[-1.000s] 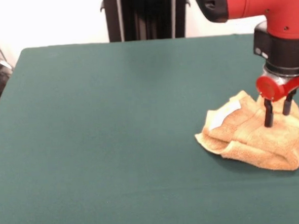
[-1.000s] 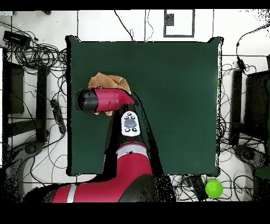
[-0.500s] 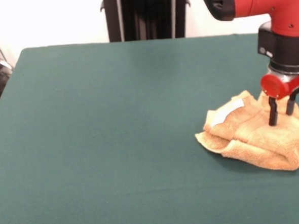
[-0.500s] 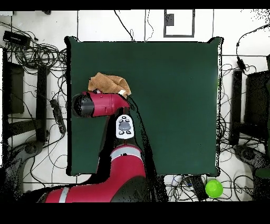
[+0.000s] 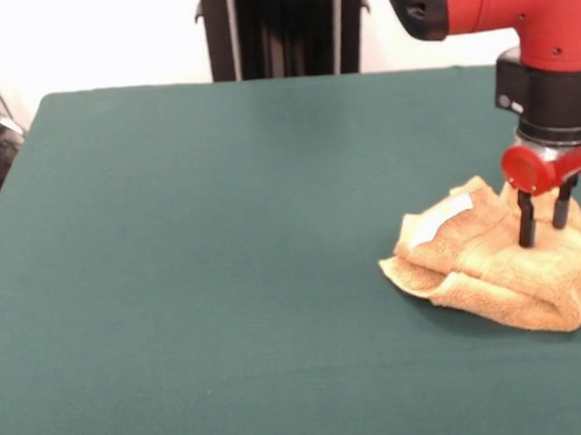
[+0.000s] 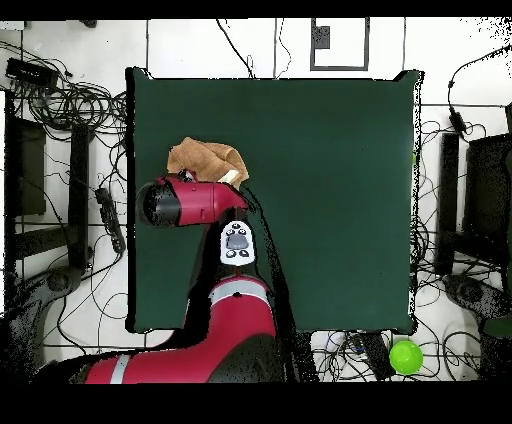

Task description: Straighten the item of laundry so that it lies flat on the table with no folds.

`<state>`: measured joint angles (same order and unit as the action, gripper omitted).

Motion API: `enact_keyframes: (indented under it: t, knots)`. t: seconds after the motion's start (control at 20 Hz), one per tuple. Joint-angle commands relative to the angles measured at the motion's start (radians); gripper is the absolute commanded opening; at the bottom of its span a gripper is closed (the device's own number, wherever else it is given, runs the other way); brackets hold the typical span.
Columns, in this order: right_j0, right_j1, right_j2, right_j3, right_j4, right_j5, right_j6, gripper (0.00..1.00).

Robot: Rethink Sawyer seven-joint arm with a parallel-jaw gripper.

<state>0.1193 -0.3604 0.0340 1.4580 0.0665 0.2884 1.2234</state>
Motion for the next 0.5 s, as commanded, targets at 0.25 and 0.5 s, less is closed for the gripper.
enact_keyframes:
  t: [0.25,0.5]
  knots:
    - [0.027,0.085,0.036,0.112,0.058,-0.089,0.321,1.0]
    - [0.028,0.089,0.033,0.119,0.07,-0.097,0.32,1.0]
